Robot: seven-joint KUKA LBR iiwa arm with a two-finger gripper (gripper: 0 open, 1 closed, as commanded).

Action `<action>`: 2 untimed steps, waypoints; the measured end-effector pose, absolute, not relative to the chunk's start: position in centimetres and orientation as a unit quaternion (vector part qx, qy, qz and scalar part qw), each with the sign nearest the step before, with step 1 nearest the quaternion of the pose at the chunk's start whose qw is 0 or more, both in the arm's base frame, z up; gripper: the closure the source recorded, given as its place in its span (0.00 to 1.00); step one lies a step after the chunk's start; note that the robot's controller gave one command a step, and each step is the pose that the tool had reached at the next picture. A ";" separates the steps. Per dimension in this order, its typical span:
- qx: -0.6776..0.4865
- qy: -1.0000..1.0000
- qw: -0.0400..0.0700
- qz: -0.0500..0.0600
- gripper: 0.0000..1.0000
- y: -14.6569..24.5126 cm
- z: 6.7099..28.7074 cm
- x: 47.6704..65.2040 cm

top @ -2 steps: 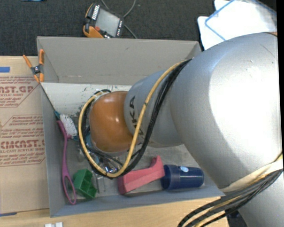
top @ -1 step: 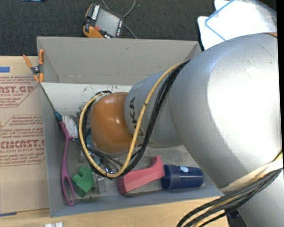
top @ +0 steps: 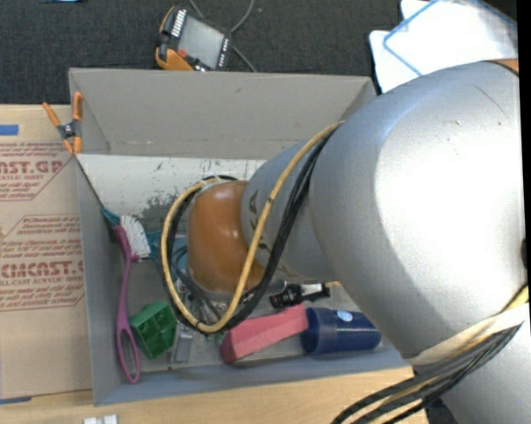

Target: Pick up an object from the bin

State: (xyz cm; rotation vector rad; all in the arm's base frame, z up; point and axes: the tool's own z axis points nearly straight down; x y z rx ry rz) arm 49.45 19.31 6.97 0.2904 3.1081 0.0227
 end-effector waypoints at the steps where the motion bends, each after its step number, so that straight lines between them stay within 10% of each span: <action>1: -0.233 0.972 0.012 0.003 1.00 20.1 7.0 50.1; 2: -0.233 0.972 0.012 0.004 0.00 20.2 7.0 50.1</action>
Offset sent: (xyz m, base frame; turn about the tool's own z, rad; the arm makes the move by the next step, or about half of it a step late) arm 0.0000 0.0000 0.0000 0.0000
